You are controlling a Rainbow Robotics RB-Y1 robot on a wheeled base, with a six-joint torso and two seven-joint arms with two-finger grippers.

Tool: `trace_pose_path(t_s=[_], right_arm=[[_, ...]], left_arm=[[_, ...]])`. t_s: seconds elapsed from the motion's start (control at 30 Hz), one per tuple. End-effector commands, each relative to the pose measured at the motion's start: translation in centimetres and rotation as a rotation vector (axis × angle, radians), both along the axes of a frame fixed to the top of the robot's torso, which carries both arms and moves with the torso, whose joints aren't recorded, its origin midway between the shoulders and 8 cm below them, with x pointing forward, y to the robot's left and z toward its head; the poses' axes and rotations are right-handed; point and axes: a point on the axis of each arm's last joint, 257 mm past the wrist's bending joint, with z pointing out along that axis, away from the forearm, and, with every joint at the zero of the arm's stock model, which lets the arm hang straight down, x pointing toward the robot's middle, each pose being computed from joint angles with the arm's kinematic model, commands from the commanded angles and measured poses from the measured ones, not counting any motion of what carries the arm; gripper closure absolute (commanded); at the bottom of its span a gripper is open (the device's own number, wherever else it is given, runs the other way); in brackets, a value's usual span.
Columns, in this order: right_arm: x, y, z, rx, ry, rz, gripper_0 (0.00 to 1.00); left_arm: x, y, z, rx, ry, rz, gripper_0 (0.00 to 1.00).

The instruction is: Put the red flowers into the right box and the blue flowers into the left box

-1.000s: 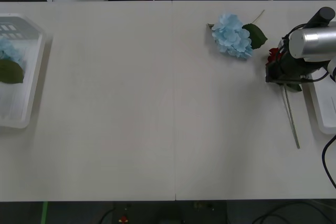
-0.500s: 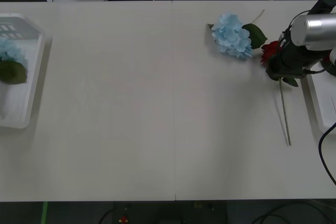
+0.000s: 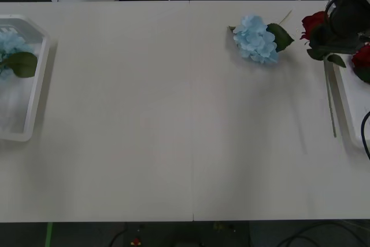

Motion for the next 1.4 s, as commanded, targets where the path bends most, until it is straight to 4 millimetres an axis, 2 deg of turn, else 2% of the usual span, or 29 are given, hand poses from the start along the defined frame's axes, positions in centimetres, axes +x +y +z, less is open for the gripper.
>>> trace_pose_path(t_s=[0.03,0.13,0.17,0.23,0.27,0.43,0.47,0.53,0.6,0.73,0.9,1.0,1.07,1.13,1.23,1.4], right_arm=[[0.7,-7.0,10.3,-0.161,-0.113,0.015,1.00],[-0.1,-10.9,13.1,-0.278,-0.119,0.035,1.00],[-0.8,-13.2,14.4,-0.346,-0.113,0.048,1.00],[-1.4,-15.5,15.4,-0.426,-0.099,0.058,1.00],[-2.1,-17.5,16.1,-0.501,-0.078,0.063,1.00],[-3.3,-22.3,16.4,-0.672,-0.022,0.026,1.00],[-3.4,-23.6,15.8,-0.709,-0.014,0.016,1.00],[-3.3,-24.7,14.2,-0.737,-0.009,0.009,1.00],[-3.0,-25.1,12.9,-0.743,-0.013,0.008,1.00],[-2.4,-25.4,9.7,-0.734,-0.040,-0.020,1.00],[-3.0,-25.8,6.3,-0.746,-0.023,-0.052,1.00],[-3.8,-26.0,3.3,-0.730,-0.014,-0.079,1.00],[-3.8,-25.6,2.0,-0.715,-0.018,-0.086,1.00],[-3.7,-25.0,0.4,-0.682,-0.035,-0.110,1.00],[-3.5,-24.3,-0.5,-0.662,-0.048,-0.120,1.00],[-3.2,-23.7,-0.8,-0.640,-0.055,-0.127,1.00]], left_arm=[[-1.7,3.0,8.7,0.146,-0.011,-0.050,0.00],[-3.6,3.7,10.4,0.161,0.020,-0.057,0.00],[-4.5,3.9,11.3,0.177,0.038,-0.070,0.00],[-5.3,4.0,12.2,0.195,0.056,-0.088,0.00],[-6.0,3.7,12.7,0.202,0.078,-0.110,0.00],[-6.8,0.8,13.3,0.221,0.122,-0.286,0.00],[-6.8,-0.6,13.6,0.238,0.130,-0.367,0.00],[-6.7,-2.5,14.3,0.271,0.127,-0.473,0.00],[-6.7,-3.7,14.7,0.286,0.122,-0.539,0.00],[-6.4,-7.5,15.3,0.282,0.071,-0.712,0.00],[-6.5,-11.9,15.2,0.228,-0.020,-0.896,0.00],[-6.7,-15.6,15.1,0.177,-0.092,-1.025,0.00],[-6.9,-17.4,15.0,0.134,-0.111,-1.073,0.00],[-7.1,-20.1,14.9,0.077,-0.143,-1.137,0.00],[-6.8,-23.5,14.4,0.011,-0.181,-1.201,0.00],[-7.0,-28.4,13.1,-0.109,-0.214,-1.285,0.00]])
